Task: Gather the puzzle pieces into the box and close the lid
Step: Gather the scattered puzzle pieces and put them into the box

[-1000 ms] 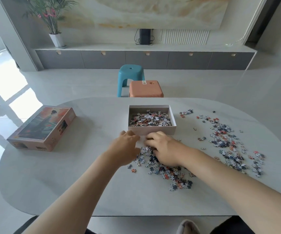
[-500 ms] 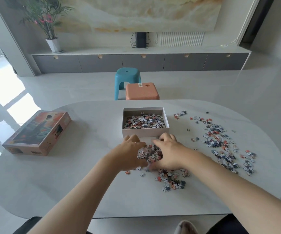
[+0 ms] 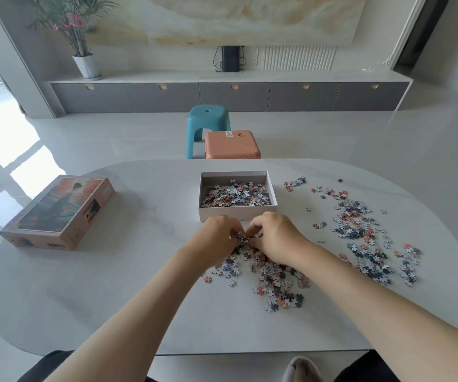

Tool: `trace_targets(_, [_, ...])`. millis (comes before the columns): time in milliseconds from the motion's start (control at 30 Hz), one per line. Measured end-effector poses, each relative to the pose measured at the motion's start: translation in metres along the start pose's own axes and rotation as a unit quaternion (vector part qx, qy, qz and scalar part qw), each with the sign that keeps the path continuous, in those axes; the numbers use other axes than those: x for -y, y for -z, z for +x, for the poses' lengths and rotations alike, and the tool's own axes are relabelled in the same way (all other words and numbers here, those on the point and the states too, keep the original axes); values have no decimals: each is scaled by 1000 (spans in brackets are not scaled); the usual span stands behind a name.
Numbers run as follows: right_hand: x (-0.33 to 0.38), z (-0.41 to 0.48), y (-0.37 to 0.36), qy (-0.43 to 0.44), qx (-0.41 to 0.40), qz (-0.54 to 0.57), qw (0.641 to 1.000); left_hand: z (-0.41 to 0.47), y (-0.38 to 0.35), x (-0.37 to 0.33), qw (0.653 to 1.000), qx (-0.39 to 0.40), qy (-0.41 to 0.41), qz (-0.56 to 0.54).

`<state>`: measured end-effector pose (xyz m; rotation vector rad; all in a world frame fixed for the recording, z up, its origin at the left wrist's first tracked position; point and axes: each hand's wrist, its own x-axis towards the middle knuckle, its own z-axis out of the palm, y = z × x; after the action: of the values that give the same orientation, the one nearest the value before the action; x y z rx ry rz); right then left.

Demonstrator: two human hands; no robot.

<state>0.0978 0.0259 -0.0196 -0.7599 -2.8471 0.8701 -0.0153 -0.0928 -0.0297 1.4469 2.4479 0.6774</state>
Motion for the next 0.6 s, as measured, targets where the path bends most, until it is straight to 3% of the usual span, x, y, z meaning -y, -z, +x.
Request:
trace_targets(233, [11, 11, 19, -25, -12, 88, 996, 14, 19, -3, 999, -19, 9, -46])
trace_targets(333, [22, 26, 40, -2, -92, 106, 990, 35, 37, -1, 990, -101, 12, -98])
trace_targets(400, [29, 41, 48, 23, -162, 92, 982, 48, 43, 6, 981, -170, 11, -95])
trace_targets(467, [32, 58, 49, 44, -197, 51, 978, 56, 43, 15, 978, -192, 14, -76])
trace_targets(600, [25, 78, 40, 45, -61, -68, 995, 60, 32, 35, 990, -140, 8, -12])
